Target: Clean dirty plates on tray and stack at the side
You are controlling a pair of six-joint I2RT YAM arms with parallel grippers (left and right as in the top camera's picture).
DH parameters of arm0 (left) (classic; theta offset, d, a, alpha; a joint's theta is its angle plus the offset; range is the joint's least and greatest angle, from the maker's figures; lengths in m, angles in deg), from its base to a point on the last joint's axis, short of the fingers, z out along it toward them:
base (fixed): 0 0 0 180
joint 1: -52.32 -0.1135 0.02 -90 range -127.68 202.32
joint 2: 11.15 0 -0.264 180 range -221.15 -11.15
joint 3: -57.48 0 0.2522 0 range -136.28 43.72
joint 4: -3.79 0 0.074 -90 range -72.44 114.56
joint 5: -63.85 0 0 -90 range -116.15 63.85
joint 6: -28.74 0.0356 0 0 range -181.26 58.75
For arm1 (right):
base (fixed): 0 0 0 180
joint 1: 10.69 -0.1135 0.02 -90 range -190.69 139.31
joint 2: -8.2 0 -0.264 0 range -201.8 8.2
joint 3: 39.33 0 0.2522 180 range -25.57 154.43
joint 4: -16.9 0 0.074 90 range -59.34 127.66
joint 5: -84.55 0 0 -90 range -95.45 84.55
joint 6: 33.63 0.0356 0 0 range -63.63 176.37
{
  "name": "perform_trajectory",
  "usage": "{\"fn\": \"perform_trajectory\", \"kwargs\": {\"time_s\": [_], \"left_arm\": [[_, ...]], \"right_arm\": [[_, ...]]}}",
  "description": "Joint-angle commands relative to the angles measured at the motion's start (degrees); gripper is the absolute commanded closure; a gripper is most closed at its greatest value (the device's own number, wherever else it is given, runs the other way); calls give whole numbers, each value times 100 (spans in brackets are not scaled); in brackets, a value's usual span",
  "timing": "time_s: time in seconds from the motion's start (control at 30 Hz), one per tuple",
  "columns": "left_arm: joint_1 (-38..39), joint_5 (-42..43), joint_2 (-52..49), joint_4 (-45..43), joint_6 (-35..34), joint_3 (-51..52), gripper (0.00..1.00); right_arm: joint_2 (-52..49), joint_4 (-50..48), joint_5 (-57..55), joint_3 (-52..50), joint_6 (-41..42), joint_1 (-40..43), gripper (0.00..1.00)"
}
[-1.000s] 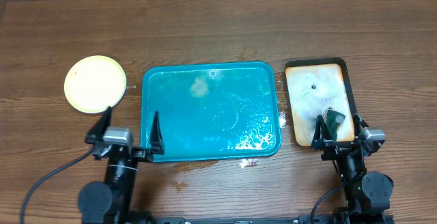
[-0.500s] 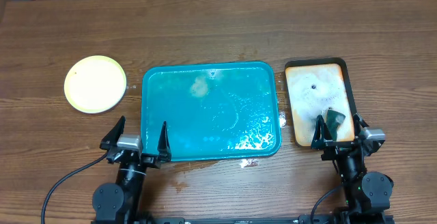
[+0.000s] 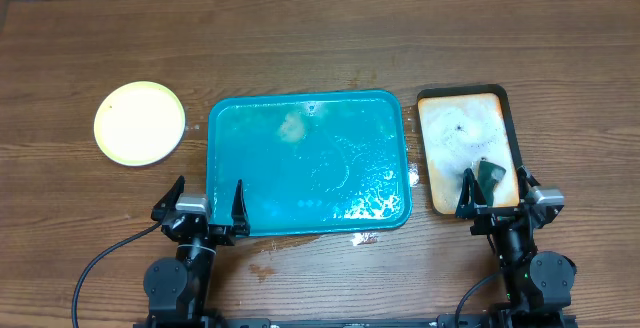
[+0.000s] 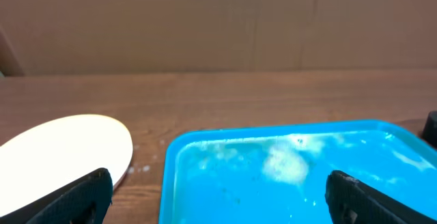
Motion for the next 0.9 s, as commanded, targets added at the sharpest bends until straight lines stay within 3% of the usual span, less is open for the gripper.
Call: {"fn": "perform_trajectory", "kwargs": {"time_s": [0.0, 0.87], "left_arm": [[26, -197, 79, 151, 63, 90, 0], [28, -343, 74, 131, 190, 105, 0]], "right_arm": [[63, -37, -74, -59, -4, 28, 0], [63, -37, -74, -59, -4, 28, 0]]}}
